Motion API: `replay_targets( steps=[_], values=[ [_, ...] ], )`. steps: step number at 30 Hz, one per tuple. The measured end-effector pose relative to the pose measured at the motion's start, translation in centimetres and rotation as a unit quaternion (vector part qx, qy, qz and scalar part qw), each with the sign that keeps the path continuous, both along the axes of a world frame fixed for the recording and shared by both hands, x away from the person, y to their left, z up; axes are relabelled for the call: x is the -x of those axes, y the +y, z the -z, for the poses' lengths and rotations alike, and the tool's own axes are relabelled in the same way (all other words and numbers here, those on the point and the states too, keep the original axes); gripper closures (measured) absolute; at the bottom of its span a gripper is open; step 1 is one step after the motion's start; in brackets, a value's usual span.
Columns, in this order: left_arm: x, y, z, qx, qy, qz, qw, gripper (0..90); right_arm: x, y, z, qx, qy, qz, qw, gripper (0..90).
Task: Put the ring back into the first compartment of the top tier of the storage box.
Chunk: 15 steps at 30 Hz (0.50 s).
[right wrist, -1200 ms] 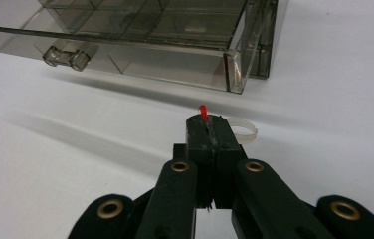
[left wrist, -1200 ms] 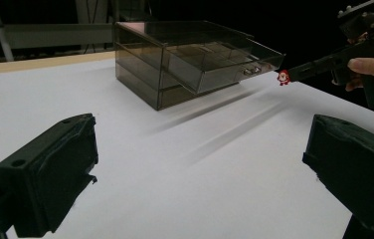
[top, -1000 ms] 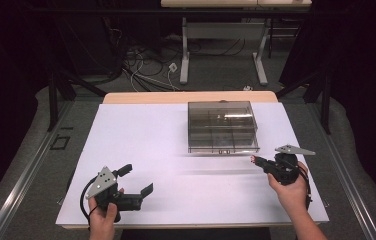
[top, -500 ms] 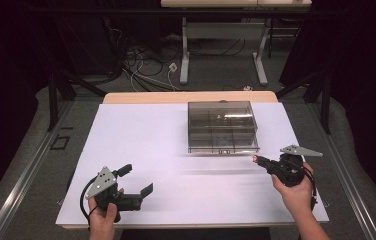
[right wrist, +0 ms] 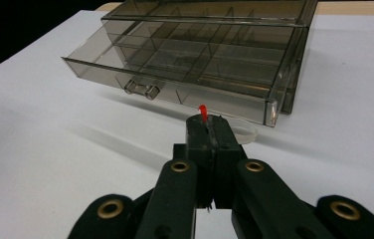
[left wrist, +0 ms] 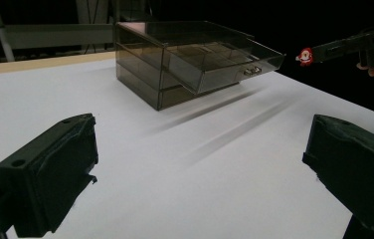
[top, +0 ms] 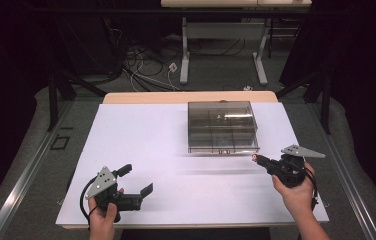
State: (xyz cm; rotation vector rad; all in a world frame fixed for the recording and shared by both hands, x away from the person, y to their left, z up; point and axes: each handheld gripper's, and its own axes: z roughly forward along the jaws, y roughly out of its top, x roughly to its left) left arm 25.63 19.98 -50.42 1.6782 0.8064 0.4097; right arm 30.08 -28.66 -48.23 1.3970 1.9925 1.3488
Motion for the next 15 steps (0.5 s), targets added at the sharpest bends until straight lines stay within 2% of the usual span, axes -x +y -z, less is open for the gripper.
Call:
replay_targets(
  steps=[6, 14, 15],
  values=[
    [0.0, 0.0, 0.0, 0.0, 0.0, 0.0, 1.0, 0.4, 0.1, 0.4, -0.3, 0.004, -0.013, -0.018, 0.9997, 90.0],
    [0.0, 0.0, 0.0, 0.0, 0.0, 0.0, 1.0, 0.4, 0.2, 0.4, -0.4, 0.003, -0.014, -0.02, 0.9997, 90.0],
    [0.0, 0.0, 0.0, 0.0, 0.0, -0.001, 1.0, 0.4, 0.3, 1.1, -0.6, 0.003, -0.024, -0.04, 0.9989, 90.0]
  ],
)
